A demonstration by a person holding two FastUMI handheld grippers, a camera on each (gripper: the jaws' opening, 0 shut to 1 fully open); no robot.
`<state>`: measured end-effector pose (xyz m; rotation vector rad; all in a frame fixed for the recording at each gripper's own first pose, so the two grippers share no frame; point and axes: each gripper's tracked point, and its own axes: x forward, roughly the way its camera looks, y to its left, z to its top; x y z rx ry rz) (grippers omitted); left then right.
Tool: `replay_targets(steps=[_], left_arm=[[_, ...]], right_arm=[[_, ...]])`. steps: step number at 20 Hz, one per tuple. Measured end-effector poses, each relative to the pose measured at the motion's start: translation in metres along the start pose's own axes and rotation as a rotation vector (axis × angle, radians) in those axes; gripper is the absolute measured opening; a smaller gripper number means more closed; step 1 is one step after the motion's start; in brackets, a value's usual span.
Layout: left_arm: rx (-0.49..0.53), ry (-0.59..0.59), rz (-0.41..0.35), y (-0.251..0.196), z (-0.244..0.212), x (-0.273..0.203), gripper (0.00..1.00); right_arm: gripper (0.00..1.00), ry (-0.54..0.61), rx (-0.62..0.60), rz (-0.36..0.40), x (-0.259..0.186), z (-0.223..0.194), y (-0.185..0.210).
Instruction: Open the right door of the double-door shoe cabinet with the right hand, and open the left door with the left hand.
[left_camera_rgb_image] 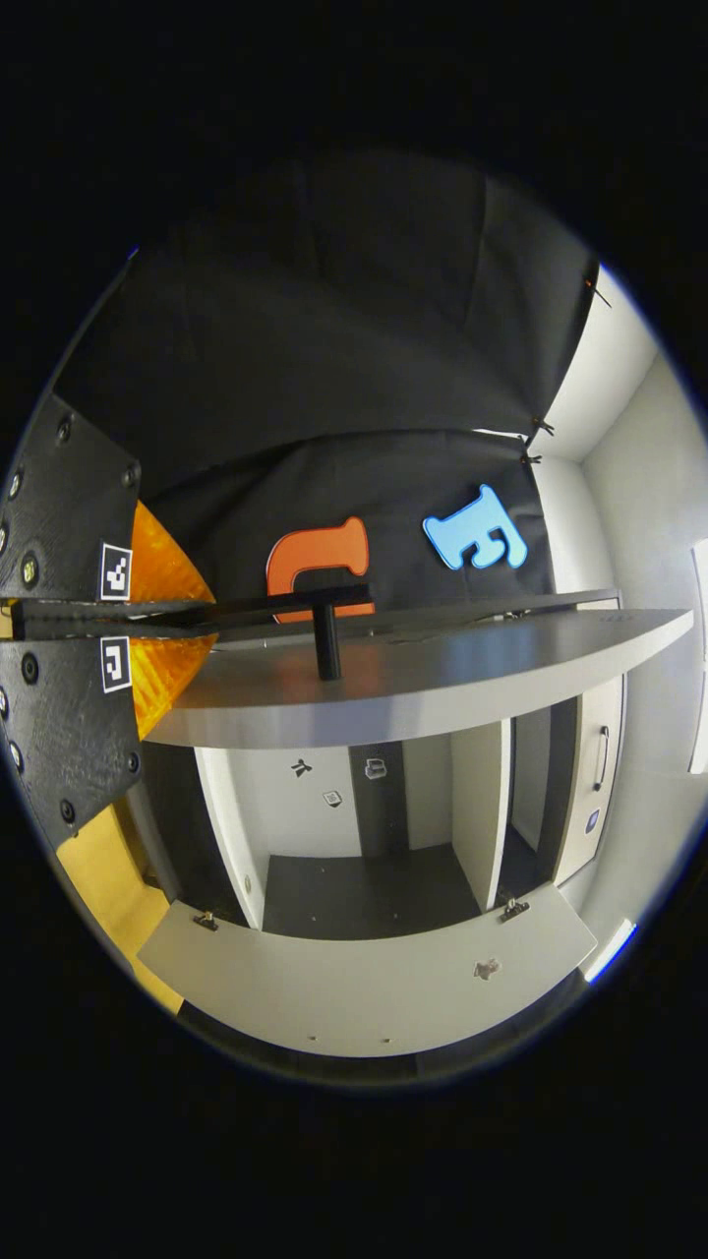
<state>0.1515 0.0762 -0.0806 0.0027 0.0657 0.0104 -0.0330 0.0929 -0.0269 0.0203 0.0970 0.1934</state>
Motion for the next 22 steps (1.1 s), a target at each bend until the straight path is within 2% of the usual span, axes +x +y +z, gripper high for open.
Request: replay_targets(steps=[6,12,13,14,18,19,20,21,22], left_arm=[[-0.056,0.000,-0.066,0.013,-0.003,0.001,0.00],[-0.059,0.016,-0.071,0.015,-0.006,-0.001,0.00],[-0.060,0.018,-0.068,0.016,-0.005,-0.001,0.08],[-0.063,0.020,-0.066,0.016,-0.005,-0.001,0.00],[-0.075,0.037,-0.052,0.020,-0.007,-0.002,0.00],[-0.074,0.035,-0.041,0.024,-0.006,-0.004,0.13],[-0.078,0.039,-0.032,0.029,-0.007,-0.005,0.06],[-0.084,0.043,-0.021,0.034,-0.009,-0.006,0.17],[-0.092,0.044,-0.008,0.039,-0.010,-0.008,0.35]], right_arm=[[1.00,0.011,-0.012,0.020,0.007,-0.002,0.014],[1.00,0.017,-0.017,0.044,0.006,-0.006,0.023],[1.00,0.014,-0.018,0.043,0.004,-0.005,0.024],[1.00,0.010,-0.021,0.039,0.003,-0.004,0.023],[1.00,0.002,-0.020,0.025,-0.001,-0.003,0.017],[1.00,-0.001,-0.024,0.020,-0.001,-0.003,0.016],[1.00,-0.002,-0.025,0.017,-0.002,-0.003,0.015],[1.00,0.000,-0.021,0.017,-0.003,-0.005,0.015],[1.00,0.001,-0.018,0.016,-0.004,-0.005,0.014]])
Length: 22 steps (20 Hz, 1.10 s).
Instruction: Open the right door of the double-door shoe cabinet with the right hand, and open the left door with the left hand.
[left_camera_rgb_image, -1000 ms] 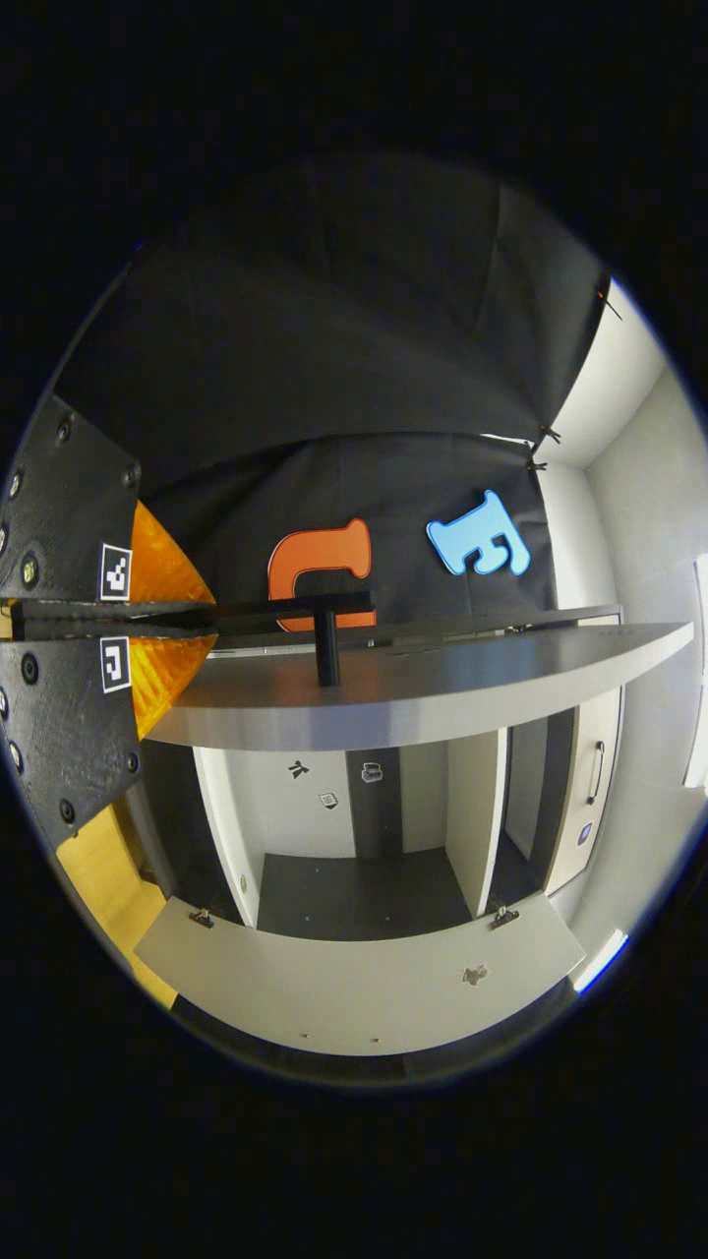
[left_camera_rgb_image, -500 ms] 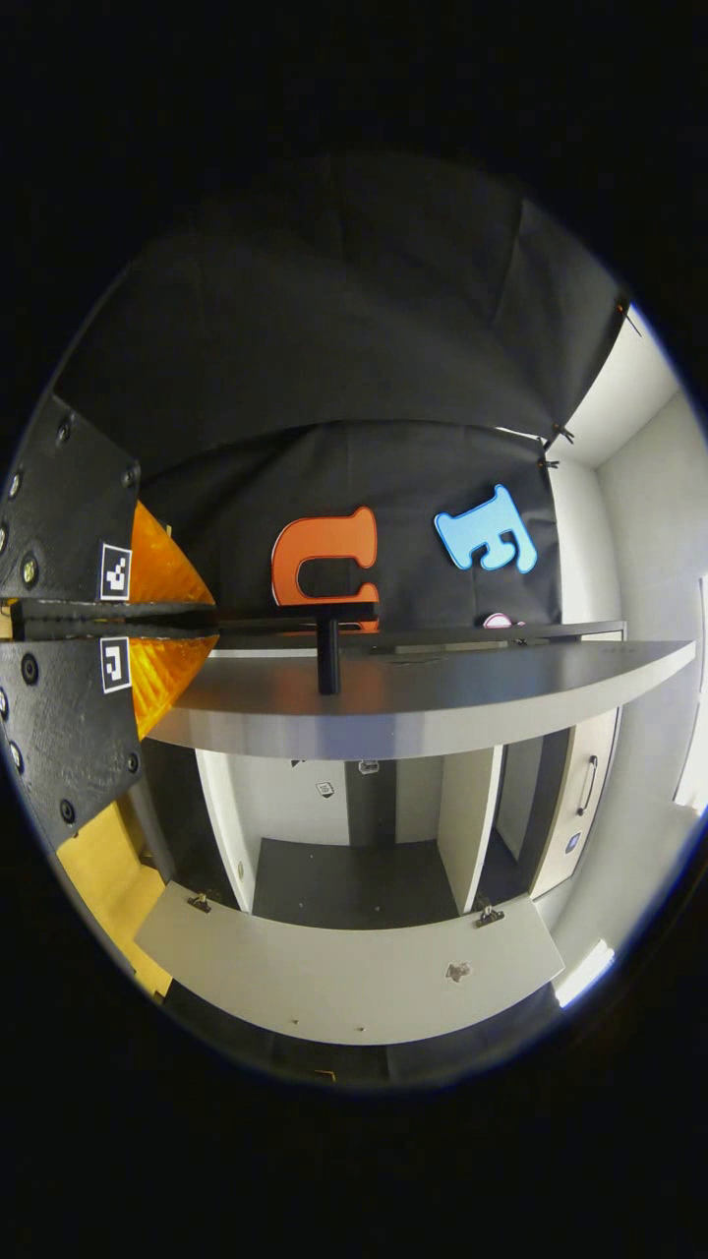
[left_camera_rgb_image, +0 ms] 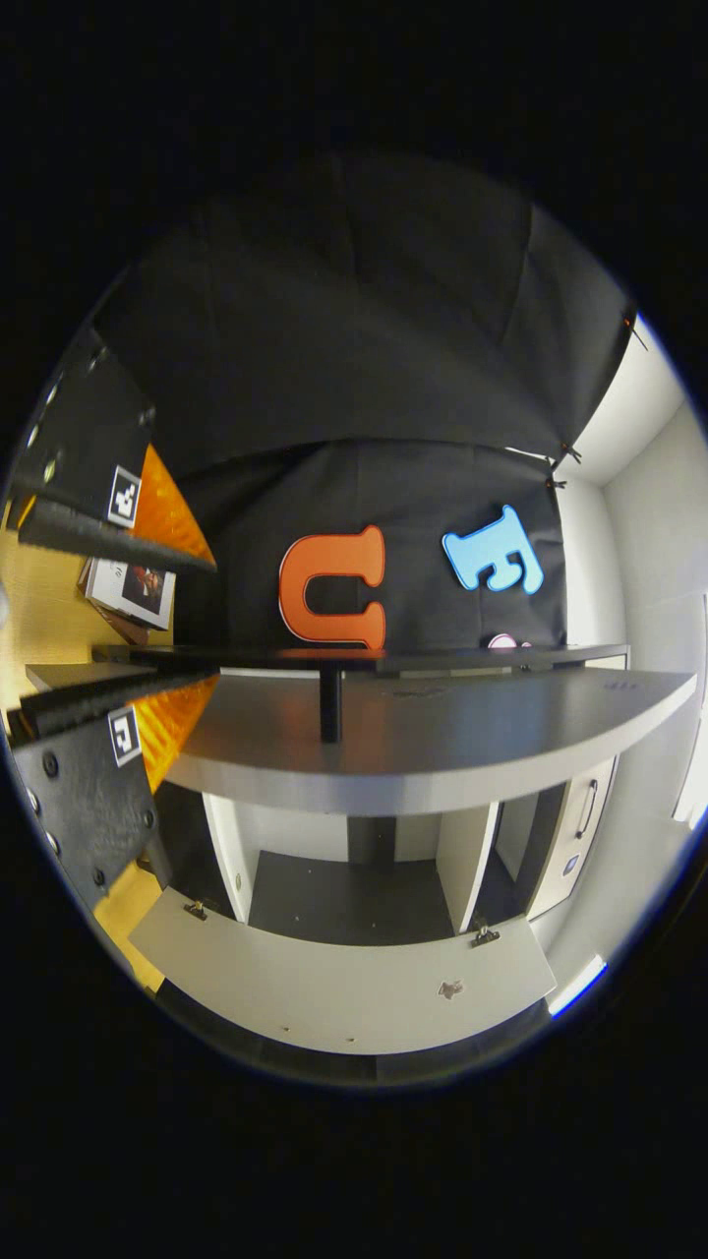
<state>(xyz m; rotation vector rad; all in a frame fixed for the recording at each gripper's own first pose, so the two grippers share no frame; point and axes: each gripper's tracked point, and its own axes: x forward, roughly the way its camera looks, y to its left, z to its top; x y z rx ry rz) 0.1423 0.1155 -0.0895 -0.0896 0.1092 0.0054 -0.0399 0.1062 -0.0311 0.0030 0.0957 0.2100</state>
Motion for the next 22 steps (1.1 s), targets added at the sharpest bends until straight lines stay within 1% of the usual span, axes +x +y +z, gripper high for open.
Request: replay_targets(steps=[1,3,4,6,9,11,14,17,20,22], left_arm=[[-0.006,0.005,0.009,0.004,-0.001,-0.001,0.53],[0.003,-0.005,0.025,0.010,0.001,-0.008,0.77],[0.019,-0.003,0.029,0.011,-0.001,-0.011,0.94],[0.043,0.008,0.024,0.007,-0.007,-0.022,0.94],[0.074,0.010,0.043,0.008,-0.008,-0.034,0.96],[0.067,0.024,0.062,0.004,-0.009,-0.044,0.96],[0.061,0.034,0.082,-0.009,0.001,-0.068,0.96],[0.112,0.002,0.088,-0.030,0.021,-0.088,0.95],[0.119,-0.021,0.077,-0.058,0.042,-0.109,0.95],[0.111,-0.034,0.067,-0.080,0.053,-0.118,0.96]], right_arm=[[1.00,0.000,0.003,-0.004,-0.002,-0.001,-0.001],[1.00,0.007,0.007,-0.010,-0.003,-0.004,-0.005],[1.00,0.013,0.010,-0.010,-0.003,-0.005,-0.006],[1.00,0.016,0.009,-0.008,-0.002,-0.007,-0.009],[1.00,0.018,0.010,0.009,0.000,-0.009,-0.008],[1.00,0.017,0.003,0.014,0.001,-0.008,-0.011],[1.00,0.012,-0.002,-0.007,0.000,-0.005,-0.025],[1.00,0.003,0.000,-0.022,0.001,0.001,-0.039],[1.00,0.002,0.001,-0.051,0.001,0.004,-0.056],[1.00,-0.004,-0.002,-0.091,-0.001,0.007,-0.071]])
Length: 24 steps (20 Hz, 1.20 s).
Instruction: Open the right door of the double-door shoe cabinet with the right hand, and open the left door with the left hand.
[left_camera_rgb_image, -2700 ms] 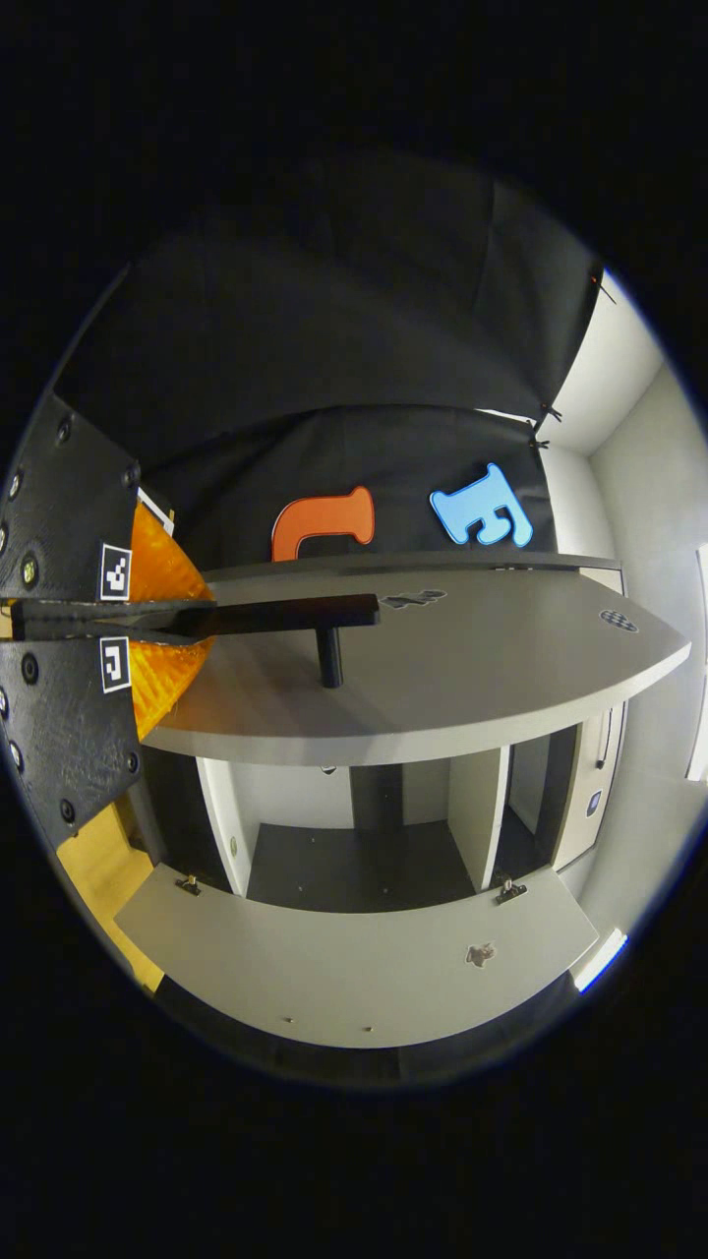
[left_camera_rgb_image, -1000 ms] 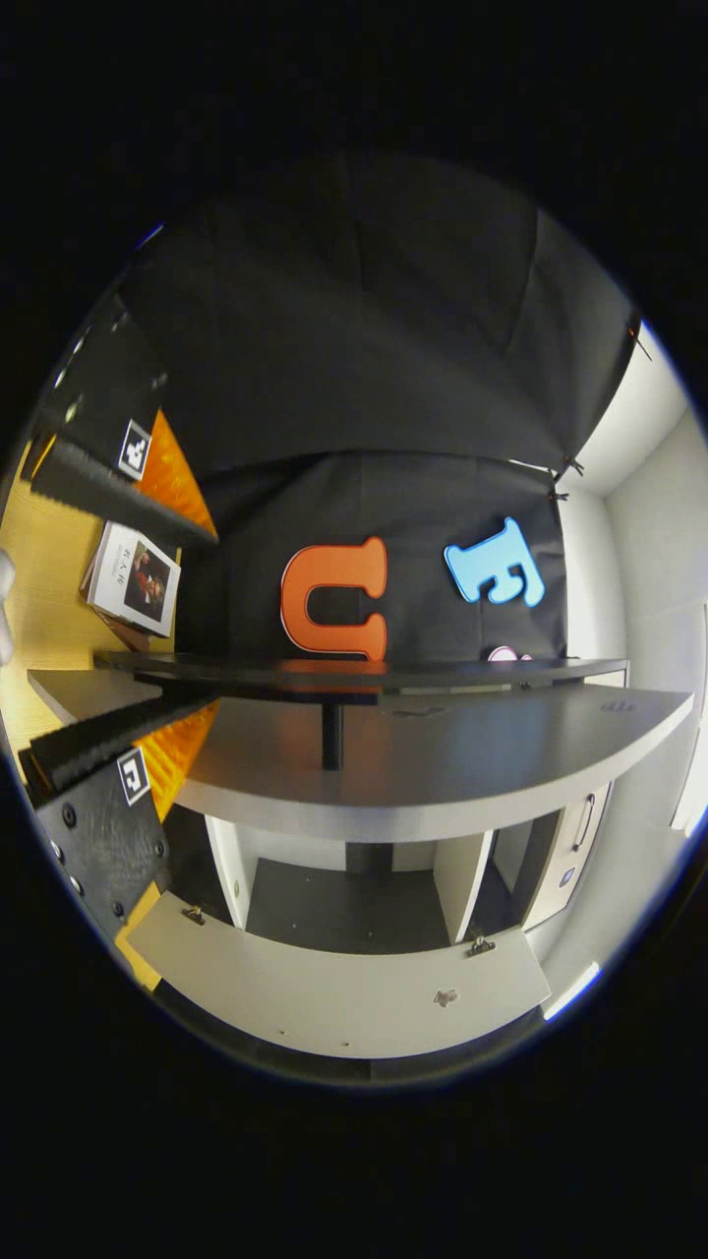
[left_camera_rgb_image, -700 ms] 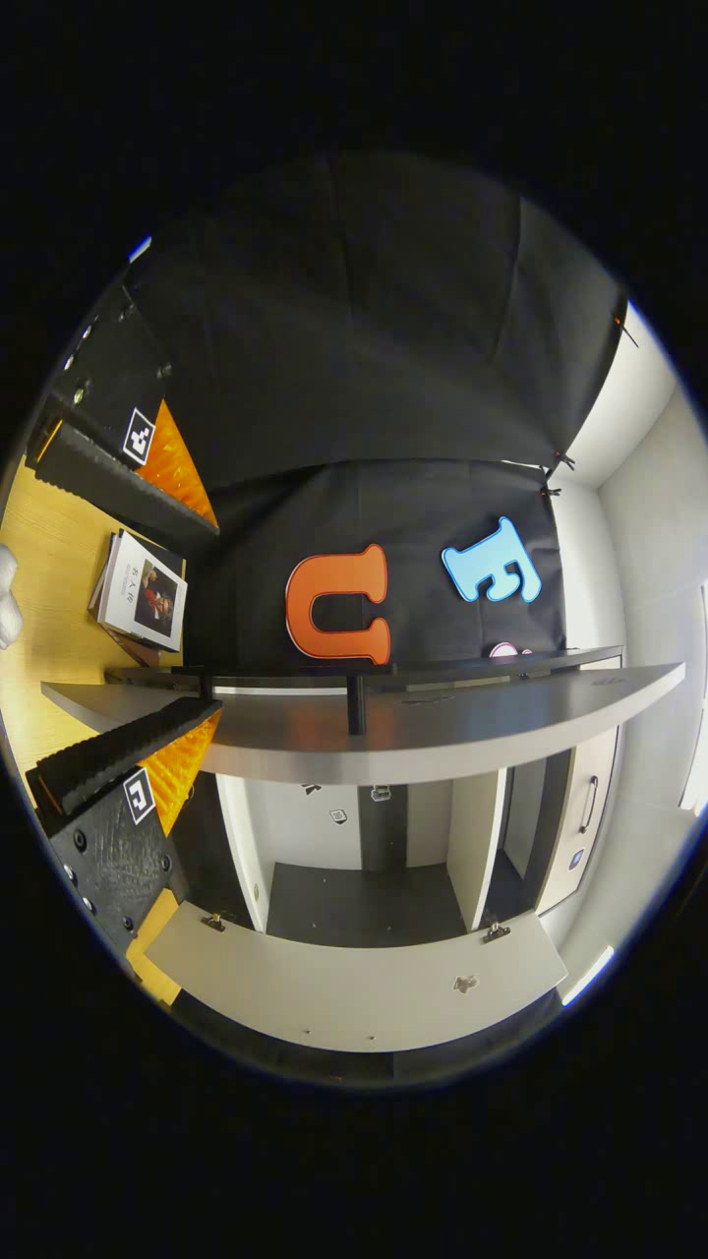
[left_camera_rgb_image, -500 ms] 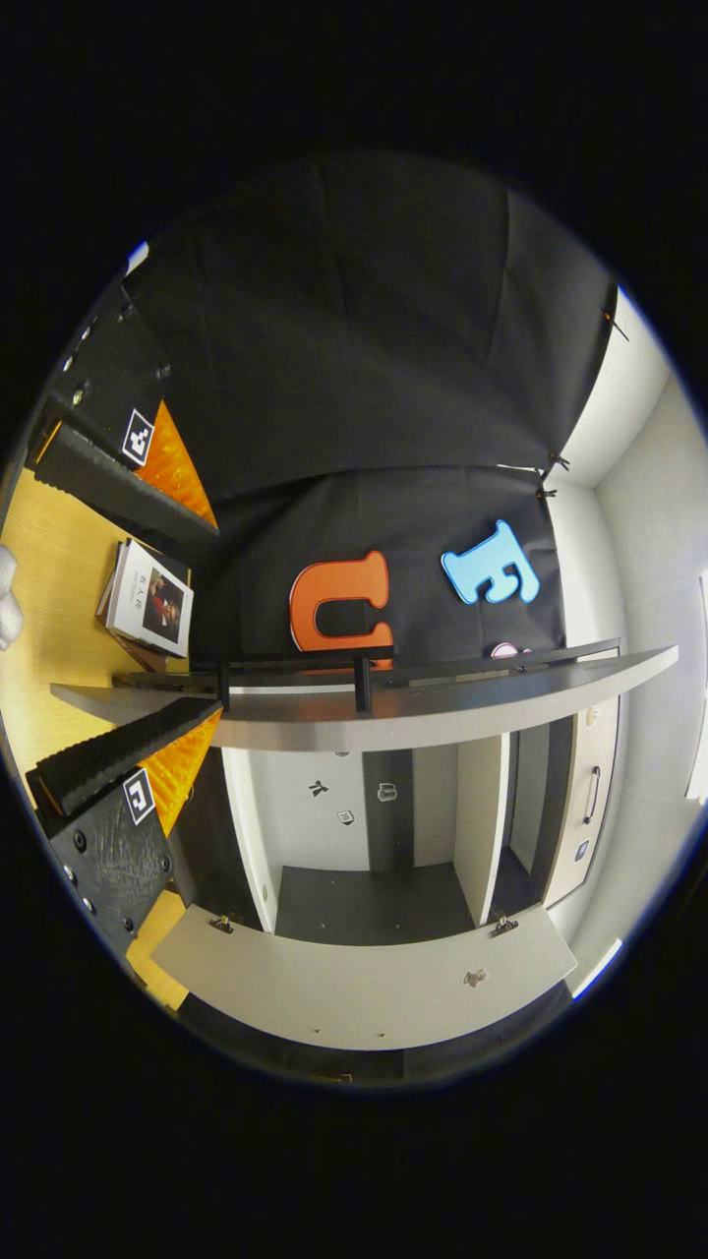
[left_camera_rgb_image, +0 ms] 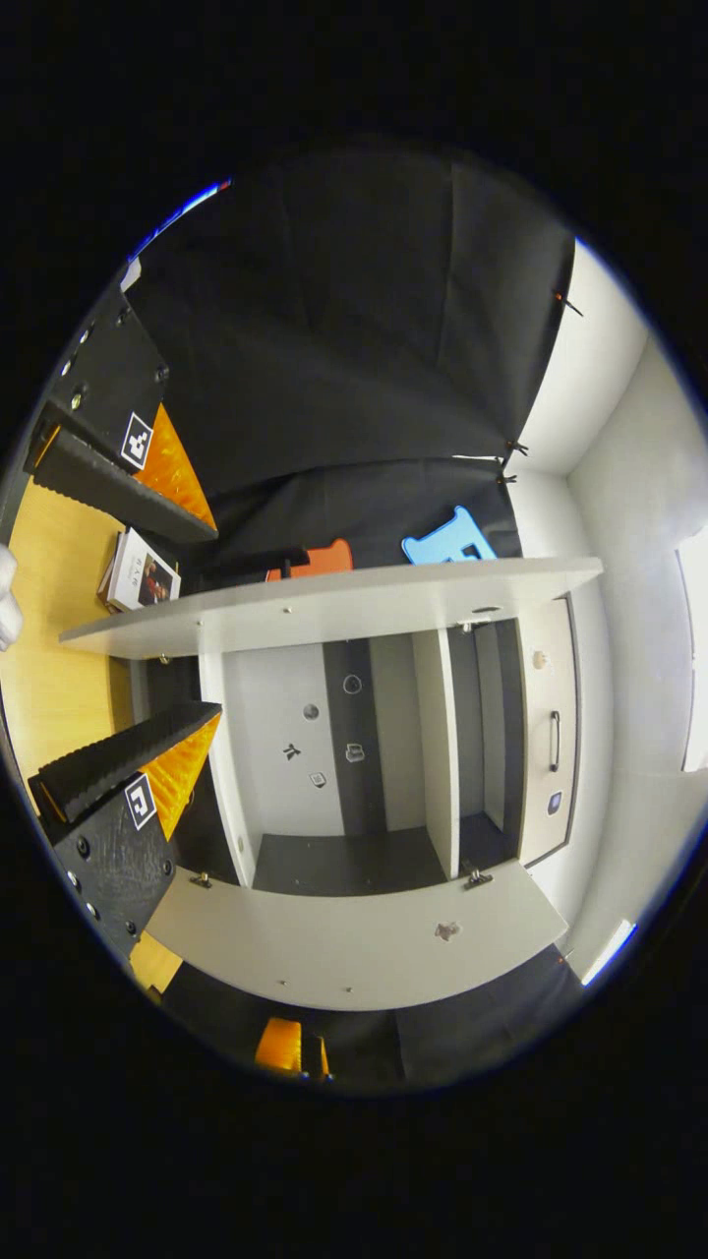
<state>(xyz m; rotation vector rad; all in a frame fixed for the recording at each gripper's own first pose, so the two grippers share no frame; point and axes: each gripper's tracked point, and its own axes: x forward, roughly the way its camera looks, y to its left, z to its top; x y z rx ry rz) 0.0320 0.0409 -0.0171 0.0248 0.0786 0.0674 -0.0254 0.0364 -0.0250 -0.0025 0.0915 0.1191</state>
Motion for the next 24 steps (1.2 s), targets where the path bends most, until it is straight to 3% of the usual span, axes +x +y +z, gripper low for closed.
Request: replay_targets(steps=[10,24], left_arm=[[0.009,-0.002,-0.087,-0.068,0.008,-0.023,0.96],[0.023,-0.020,-0.076,-0.071,0.011,-0.030,0.96]], right_arm=[[1.00,-0.034,-0.019,-0.090,-0.006,0.006,-0.027],[1.00,-0.046,0.009,-0.119,-0.016,0.008,-0.023]])
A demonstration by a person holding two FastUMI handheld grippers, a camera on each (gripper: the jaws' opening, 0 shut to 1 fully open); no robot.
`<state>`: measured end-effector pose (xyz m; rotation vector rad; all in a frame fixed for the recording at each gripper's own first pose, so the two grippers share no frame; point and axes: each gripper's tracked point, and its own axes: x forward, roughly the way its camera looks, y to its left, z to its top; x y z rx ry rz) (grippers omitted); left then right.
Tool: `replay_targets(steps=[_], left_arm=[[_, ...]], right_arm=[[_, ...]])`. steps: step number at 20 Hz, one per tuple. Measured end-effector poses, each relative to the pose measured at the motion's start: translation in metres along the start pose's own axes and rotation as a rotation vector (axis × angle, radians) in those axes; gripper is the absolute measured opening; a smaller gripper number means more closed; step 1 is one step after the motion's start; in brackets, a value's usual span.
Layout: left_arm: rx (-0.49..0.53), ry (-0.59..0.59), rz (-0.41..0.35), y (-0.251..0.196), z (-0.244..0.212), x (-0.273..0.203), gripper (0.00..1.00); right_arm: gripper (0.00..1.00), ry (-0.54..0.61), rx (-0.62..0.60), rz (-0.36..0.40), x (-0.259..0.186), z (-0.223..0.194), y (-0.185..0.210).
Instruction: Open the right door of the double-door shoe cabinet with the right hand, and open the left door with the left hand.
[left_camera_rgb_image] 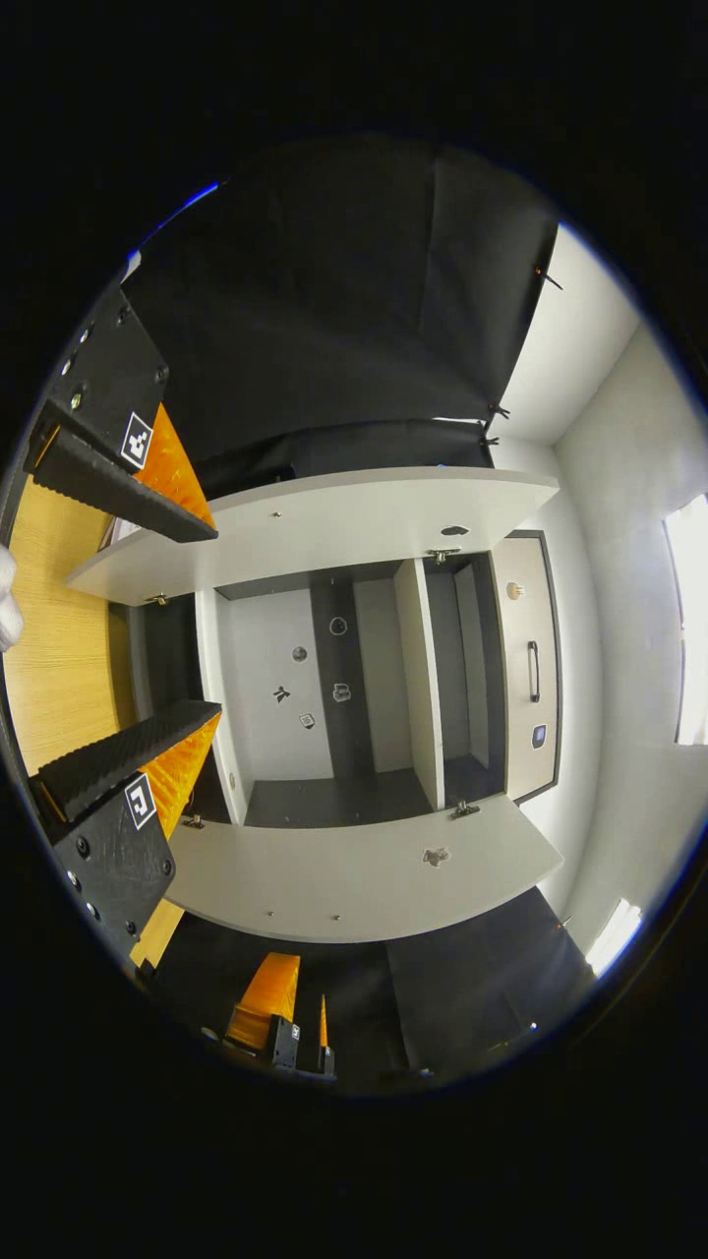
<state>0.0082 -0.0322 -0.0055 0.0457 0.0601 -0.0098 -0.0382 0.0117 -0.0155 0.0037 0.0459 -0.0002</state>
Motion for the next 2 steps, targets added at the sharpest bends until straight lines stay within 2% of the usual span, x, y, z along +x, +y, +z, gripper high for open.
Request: replay_targets(steps=[1,2], left_arm=[[-0.002,-0.001,0.004,0.0000,0.0007,-0.0005,0.96],[-0.004,-0.005,0.003,-0.0001,0.0018,-0.0004,0.89]], right_arm=[[1.00,-0.001,0.002,-0.001,-0.0001,0.0002,0.0004],[1.00,-0.002,0.004,0.001,-0.0002,0.0007,0.0014]])
